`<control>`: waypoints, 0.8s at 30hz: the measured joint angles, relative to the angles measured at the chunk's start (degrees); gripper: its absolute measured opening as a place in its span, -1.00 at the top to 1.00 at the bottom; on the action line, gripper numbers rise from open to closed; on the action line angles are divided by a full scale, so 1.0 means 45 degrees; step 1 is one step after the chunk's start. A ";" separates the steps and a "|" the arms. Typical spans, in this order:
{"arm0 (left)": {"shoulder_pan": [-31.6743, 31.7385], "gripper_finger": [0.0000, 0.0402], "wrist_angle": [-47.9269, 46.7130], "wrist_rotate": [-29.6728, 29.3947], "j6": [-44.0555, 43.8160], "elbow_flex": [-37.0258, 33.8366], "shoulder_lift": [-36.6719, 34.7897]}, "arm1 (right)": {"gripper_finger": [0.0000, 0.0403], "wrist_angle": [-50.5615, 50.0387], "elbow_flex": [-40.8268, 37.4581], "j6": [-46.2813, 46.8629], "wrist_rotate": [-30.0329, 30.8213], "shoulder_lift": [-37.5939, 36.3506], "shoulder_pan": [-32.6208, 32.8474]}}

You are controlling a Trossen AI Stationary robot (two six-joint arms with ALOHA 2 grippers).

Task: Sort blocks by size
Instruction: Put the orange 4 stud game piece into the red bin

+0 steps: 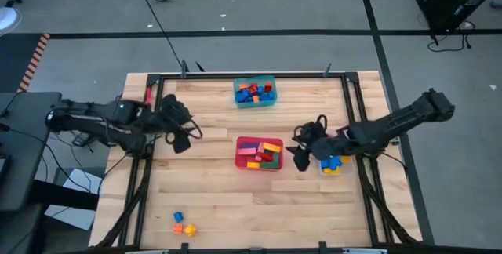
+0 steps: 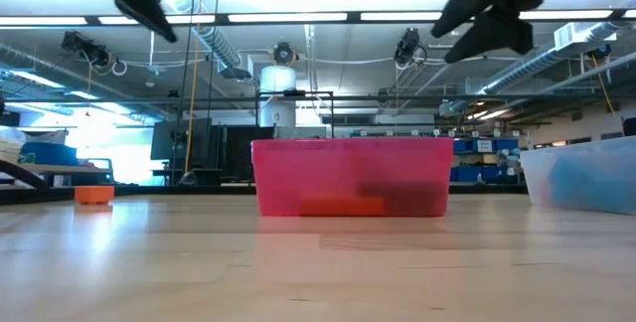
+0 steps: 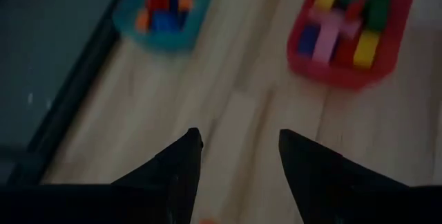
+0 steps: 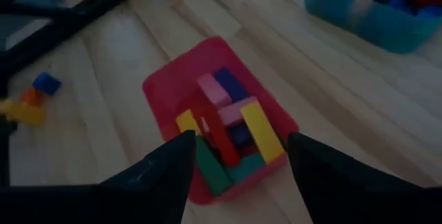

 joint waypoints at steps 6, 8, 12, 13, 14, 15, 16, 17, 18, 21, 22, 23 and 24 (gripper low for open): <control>-0.0936 -0.01 -0.3071 0.0549 -0.4178 0.0549 0.1349 | -0.20 0.0023 -0.0299 -0.0599 -0.0048 -0.0172 0.0271; -0.1258 -0.01 -0.3532 0.1344 -0.6005 0.0431 0.1715 | -0.20 0.0184 -0.0299 -0.0604 -0.0048 -0.0041 0.0271; -0.2280 -0.01 -0.3659 0.2338 -0.7925 0.0221 0.2376 | -0.21 0.0377 -0.0299 -0.0547 -0.0174 0.0259 0.0271; -0.2559 -0.01 -0.3640 0.2369 -0.8192 0.0216 0.2556 | -0.21 0.0361 -0.0299 -0.0523 -0.0307 0.0323 0.0276; -0.2829 -0.01 -0.3622 0.2380 -0.8430 0.0211 0.2736 | -0.22 0.0340 -0.0299 -0.0541 -0.0487 0.0392 0.0276; -0.3117 -0.01 -0.3620 0.2390 -0.8621 0.0207 0.2925 | -0.22 0.0362 -0.0299 -0.0558 -0.0621 0.0481 0.0276; -0.3386 -0.01 -0.3612 0.2390 -0.8896 0.0207 0.3113 | -0.22 0.0352 -0.0299 -0.0574 -0.0680 0.0535 0.0271; -0.3651 -0.01 -0.3595 0.2393 -0.9246 0.0204 0.3285 | -0.22 0.0341 -0.0299 -0.0579 -0.0724 0.0611 0.0276; -0.3928 -0.01 -0.3584 0.2426 -0.9617 0.0202 0.3482 | -0.22 0.0369 -0.0299 -0.0569 -0.0741 0.0706 0.0276; -0.4673 -0.01 -0.3532 0.2713 -1.0692 0.0192 0.3999 | -0.21 0.0371 -0.0299 -0.0540 -0.0950 0.0887 0.0276; -0.4851 -0.01 -0.3572 0.2735 -1.0957 0.0192 0.4145 | -0.20 0.0401 -0.0299 -0.0537 -0.0968 0.0922 0.0283; -0.5008 -0.01 -0.3581 0.2735 -1.1168 0.0182 0.4252 | -0.20 0.0336 -0.0299 -0.0545 -0.0972 0.0958 0.0307; -0.5102 -0.01 -0.3586 0.2730 -1.1375 0.0182 0.4373 | -0.21 0.0312 -0.0299 -0.0540 -0.0976 0.0998 0.0325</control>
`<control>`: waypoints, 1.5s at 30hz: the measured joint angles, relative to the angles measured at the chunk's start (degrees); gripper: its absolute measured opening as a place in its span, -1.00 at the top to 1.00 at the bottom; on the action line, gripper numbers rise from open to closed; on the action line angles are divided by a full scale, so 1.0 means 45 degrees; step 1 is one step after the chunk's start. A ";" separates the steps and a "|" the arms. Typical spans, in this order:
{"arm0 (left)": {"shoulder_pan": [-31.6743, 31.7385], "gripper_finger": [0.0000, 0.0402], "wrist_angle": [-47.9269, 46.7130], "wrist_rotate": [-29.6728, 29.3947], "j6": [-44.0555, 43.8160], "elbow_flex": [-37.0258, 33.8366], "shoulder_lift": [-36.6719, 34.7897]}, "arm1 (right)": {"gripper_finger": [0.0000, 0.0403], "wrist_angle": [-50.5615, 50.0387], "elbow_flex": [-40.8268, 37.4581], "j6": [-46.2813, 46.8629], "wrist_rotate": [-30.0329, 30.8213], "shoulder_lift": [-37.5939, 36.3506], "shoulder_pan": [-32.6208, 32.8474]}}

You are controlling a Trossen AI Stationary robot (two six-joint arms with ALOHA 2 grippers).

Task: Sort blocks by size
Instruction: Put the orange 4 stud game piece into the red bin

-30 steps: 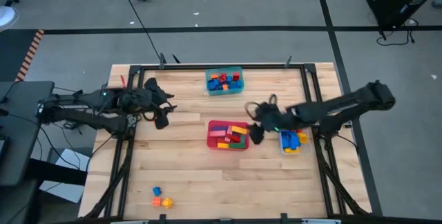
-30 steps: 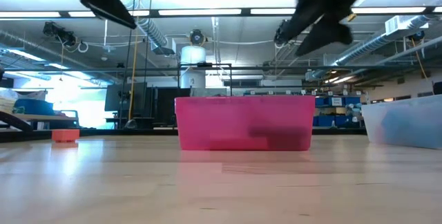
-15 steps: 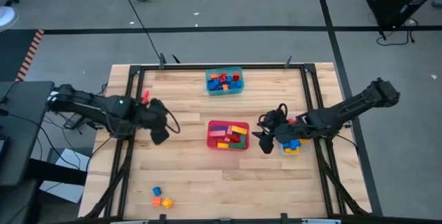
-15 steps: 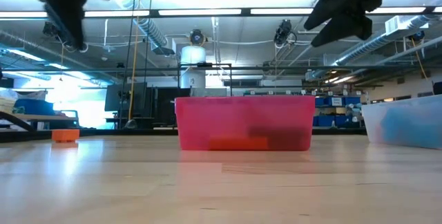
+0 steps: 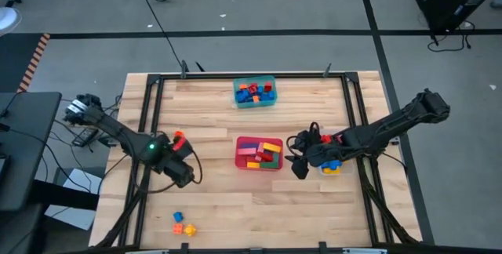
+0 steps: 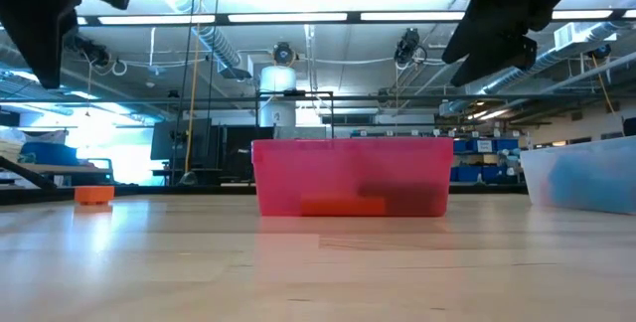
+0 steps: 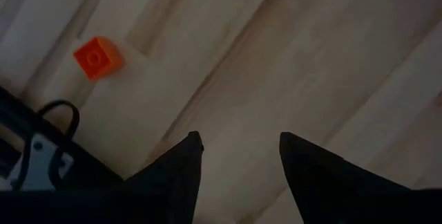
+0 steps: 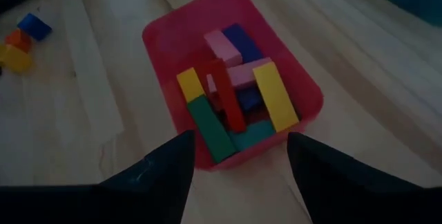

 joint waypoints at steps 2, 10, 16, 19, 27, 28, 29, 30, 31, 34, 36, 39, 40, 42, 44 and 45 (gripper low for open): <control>0.0004 -0.01 -0.0051 -0.0001 -0.0404 0.0000 0.0157 | -0.21 0.0053 0.0000 0.0000 0.0001 0.0056 0.0024; 0.1816 -0.01 -0.1206 0.0203 -0.1182 0.0000 0.0308 | -0.20 0.0052 0.0000 0.0000 -0.0034 0.0061 0.0087; 0.4453 -0.01 -0.2079 0.0324 -0.1245 -0.0463 0.0265 | -0.21 0.0108 0.0000 0.0000 -0.0034 0.0061 0.0087; 0.5875 -0.01 -0.1431 0.0702 0.0197 -0.1154 0.0197 | -0.21 0.0233 0.0000 0.0000 -0.0034 0.0061 0.0087; 0.8888 -0.01 0.1659 0.1661 0.3030 -0.3271 0.0211 | -0.20 0.0641 0.0000 0.0005 -0.0034 0.0061 0.0097; 0.9178 -0.01 0.1816 0.1656 0.3256 -0.3520 0.0211 | -0.21 0.0640 0.0000 0.0005 -0.0034 0.0061 0.0097; 0.9455 -0.01 0.2080 0.1656 0.3483 -0.3740 0.0211 | -0.21 0.0626 0.0000 0.0027 -0.0034 0.0061 0.0099; 0.9707 -0.01 0.2382 0.1656 0.3622 -0.3933 0.0211 | -0.21 0.0630 0.0000 0.0044 -0.0034 0.0061 0.0102; 0.9933 -0.01 0.2617 0.1653 0.3695 -0.4109 0.0211 | -0.21 0.0630 0.0000 0.0044 -0.0034 0.0061 0.0102; 1.0517 -0.01 0.3308 0.1641 0.4012 -0.4612 0.0211 | -0.20 0.0625 0.0000 0.0045 -0.0034 0.0061 0.0100; 1.0791 -0.01 0.3864 0.1622 0.4209 -0.4776 0.0211 | -0.20 0.0630 0.0000 0.0044 -0.0034 0.0061 0.0101; 1.1095 -0.01 0.4186 0.1604 0.4317 -0.4940 0.0211 | -0.21 0.0625 0.0000 0.0044 -0.0029 0.0061 0.0097; 1.1199 -0.01 0.4291 0.1501 0.4425 -0.4940 0.0211 | -0.21 0.0629 0.0000 0.0044 -0.0034 0.0061 0.0101; 1.1434 -0.01 0.4280 0.1250 0.4626 -0.4940 0.0211 | -0.21 0.0620 0.0000 0.0044 -0.0029 0.0061 0.0102; 1.1678 -0.01 0.4287 0.1193 0.4723 -0.4940 0.0211 | -0.20 0.0625 0.0000 0.0039 -0.0028 0.0061 0.0098; 1.1780 -0.01 0.4338 0.1184 0.4866 -0.4940 0.0211 | -0.20 0.0624 0.0000 0.0034 -0.0024 0.0061 0.0101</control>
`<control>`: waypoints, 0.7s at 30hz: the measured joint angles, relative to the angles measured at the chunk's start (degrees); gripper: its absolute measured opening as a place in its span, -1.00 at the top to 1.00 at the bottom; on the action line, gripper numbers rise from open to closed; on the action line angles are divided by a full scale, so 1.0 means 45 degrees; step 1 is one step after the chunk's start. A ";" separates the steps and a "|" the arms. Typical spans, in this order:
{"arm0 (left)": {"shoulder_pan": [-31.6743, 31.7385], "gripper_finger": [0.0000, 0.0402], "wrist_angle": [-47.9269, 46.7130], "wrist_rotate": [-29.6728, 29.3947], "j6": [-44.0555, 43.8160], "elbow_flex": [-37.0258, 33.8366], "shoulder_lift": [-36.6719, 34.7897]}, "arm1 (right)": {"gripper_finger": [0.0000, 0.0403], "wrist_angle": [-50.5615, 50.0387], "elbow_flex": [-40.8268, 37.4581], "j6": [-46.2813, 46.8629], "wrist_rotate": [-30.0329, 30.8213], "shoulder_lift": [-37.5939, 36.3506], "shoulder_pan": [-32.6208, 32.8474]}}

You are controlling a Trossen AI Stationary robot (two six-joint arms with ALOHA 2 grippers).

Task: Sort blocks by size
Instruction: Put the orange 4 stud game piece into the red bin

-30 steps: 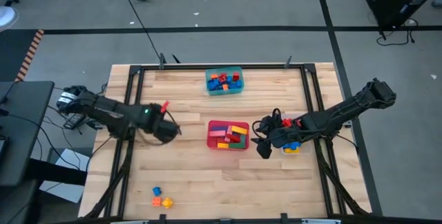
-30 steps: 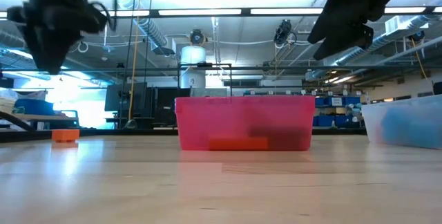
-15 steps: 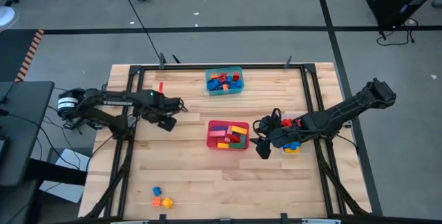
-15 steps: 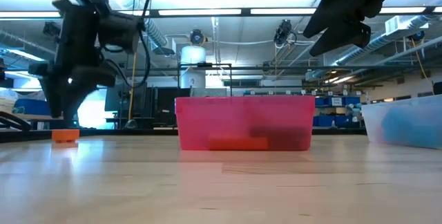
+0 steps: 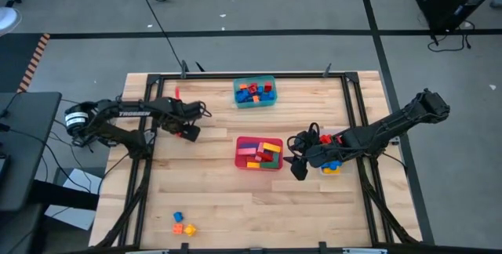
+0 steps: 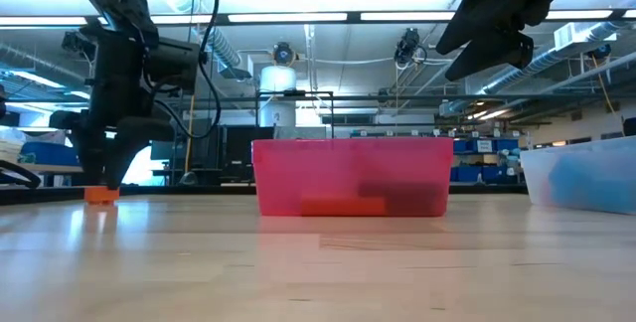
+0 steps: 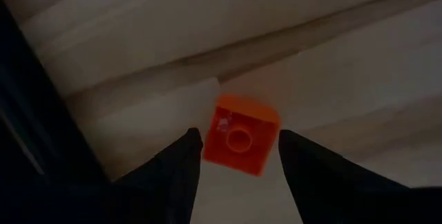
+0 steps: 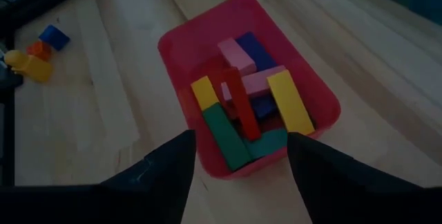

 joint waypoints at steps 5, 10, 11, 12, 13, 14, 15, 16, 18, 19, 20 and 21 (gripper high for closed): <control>0.0375 -0.01 0.0340 0.0000 0.0336 0.0000 0.0000 | -0.21 -0.0004 0.0000 -0.0015 0.0005 0.0000 -0.0004; 0.0538 -0.01 0.0451 0.0000 0.0394 0.0000 0.0209 | -0.21 -0.0004 0.0000 -0.0025 0.0039 0.0000 -0.0004; 0.0538 -0.01 0.0477 0.0000 0.0468 0.0000 0.0320 | -0.20 -0.0013 0.0000 -0.0029 0.0041 0.0000 -0.0004; 0.0538 -0.01 0.0548 0.0010 0.0592 0.0000 0.0439 | -0.20 -0.0010 0.0000 -0.0029 0.0041 0.0000 -0.0004; 0.0538 -0.01 0.0576 0.0017 0.0730 0.0000 0.0583 | -0.20 -0.0007 0.0000 -0.0029 0.0044 0.0000 -0.0004; 0.0538 -0.01 0.0558 0.0069 0.0809 0.0000 0.0746 | -0.20 -0.0012 0.0000 -0.0029 0.0042 0.0000 -0.0004; 0.0538 -0.01 0.0547 0.0151 0.0903 0.0000 0.0925 | -0.20 -0.0017 0.0000 -0.0029 0.0041 0.0000 -0.0004; 0.0538 -0.01 0.0542 0.0179 0.1020 0.0000 0.1102 | -0.21 -0.0007 0.0000 -0.0029 0.0042 0.0000 -0.0004; 0.0535 -0.01 0.0512 0.0204 0.1099 0.0000 0.1445 | -0.21 -0.0014 0.0000 -0.0029 0.0044 0.0000 -0.0004; 0.0534 -0.01 0.0513 0.0220 0.1103 0.0028 0.1579 | -0.21 -0.0009 0.0000 -0.0029 0.0039 0.0000 -0.0004; 0.0534 -0.01 0.0508 0.0232 0.1110 0.0062 0.1684 | -0.21 -0.0009 0.0000 -0.0029 0.0043 0.0000 -0.0004; 0.0529 -0.01 0.0508 0.0243 0.1110 0.0078 0.1752 | -0.21 -0.0009 0.0000 -0.0029 0.0039 0.0000 -0.0004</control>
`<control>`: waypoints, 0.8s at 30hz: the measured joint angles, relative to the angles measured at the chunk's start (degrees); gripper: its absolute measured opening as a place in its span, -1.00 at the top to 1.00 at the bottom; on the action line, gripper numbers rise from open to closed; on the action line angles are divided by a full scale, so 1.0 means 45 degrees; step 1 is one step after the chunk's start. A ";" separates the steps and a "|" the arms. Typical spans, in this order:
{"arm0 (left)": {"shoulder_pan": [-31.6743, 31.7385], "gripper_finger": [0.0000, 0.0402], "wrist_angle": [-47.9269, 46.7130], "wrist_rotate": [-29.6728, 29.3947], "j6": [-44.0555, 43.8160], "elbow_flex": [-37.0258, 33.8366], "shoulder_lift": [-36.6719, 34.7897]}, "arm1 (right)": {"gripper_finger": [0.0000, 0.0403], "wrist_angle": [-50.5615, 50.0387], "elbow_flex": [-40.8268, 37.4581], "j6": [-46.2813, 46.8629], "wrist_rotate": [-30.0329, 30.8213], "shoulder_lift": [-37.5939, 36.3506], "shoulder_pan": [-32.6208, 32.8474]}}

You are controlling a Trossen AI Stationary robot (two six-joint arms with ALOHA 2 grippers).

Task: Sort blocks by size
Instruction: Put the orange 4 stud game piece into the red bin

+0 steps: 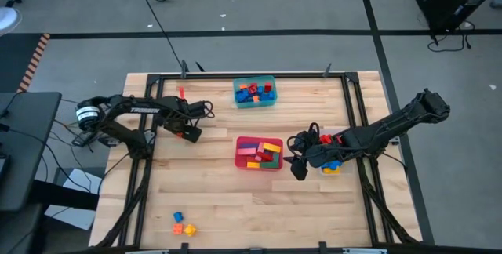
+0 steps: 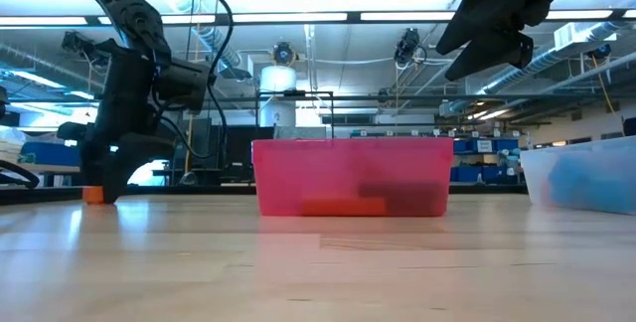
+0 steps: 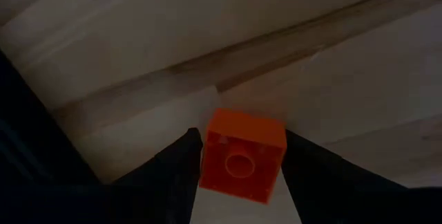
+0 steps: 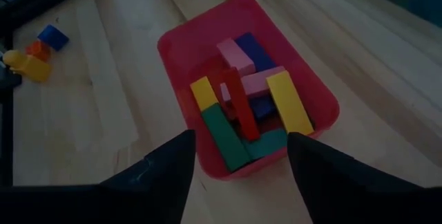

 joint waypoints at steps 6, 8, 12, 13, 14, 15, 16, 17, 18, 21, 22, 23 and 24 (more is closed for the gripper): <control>-0.0024 0.19 0.0016 0.0015 -0.0024 0.0010 -0.0022 | -0.20 0.0011 0.0000 0.0000 0.0000 0.0000 0.0000; -0.0024 0.30 0.0013 0.0016 -0.0066 0.0002 -0.0052 | -0.21 0.0032 0.0000 0.0000 0.0000 0.0000 0.0000; -0.0058 0.33 0.0000 0.0233 -0.0482 -0.0017 -0.0175 | -0.21 0.0107 0.0000 0.0000 0.0000 0.0000 0.0000; -0.0139 0.33 -0.0004 0.0289 -0.0633 -0.0011 -0.0207 | -0.20 0.0104 0.0000 0.0000 0.0000 0.0000 0.0000; -0.0282 0.33 -0.0045 0.0295 -0.0787 0.0049 -0.0231 | -0.20 0.0105 0.0000 0.0000 0.0000 0.0000 0.0000; -0.0438 0.33 -0.0035 0.0414 -0.0951 0.0153 -0.0317 | -0.20 0.0110 0.0000 -0.0011 0.0000 0.0000 0.0000; -0.0594 0.33 -0.0005 0.0552 -0.1050 0.0324 -0.0467 | -0.20 0.0106 0.0000 -0.0069 0.0000 0.0000 0.0000; -0.0754 0.33 0.0030 0.0604 -0.1101 0.0564 -0.0604 | -0.20 0.0109 0.0000 -0.0138 0.0000 0.0000 0.0000; -0.0902 0.33 0.0106 0.0620 -0.1112 0.0843 -0.0676 | -0.20 0.0117 0.0000 -0.0249 0.0000 0.0000 0.0000; -0.1307 0.33 0.0453 0.0602 -0.1054 0.1840 -0.0728 | -0.21 0.0205 0.0000 -0.0303 0.0003 0.0000 0.0000; -0.1397 0.33 0.0672 0.0602 -0.1000 0.2297 -0.0742 | -0.21 0.0201 0.0000 -0.0298 0.0027 0.0000 0.0000; -0.1422 0.33 0.0877 0.0615 -0.0829 0.2762 -0.0742 | -0.21 0.0200 0.0000 -0.0299 0.0056 0.0000 0.0000; -0.1432 0.33 0.1131 0.0605 -0.0606 0.3198 -0.0742 | -0.20 0.0204 0.0000 -0.0301 0.0063 0.0000 0.0000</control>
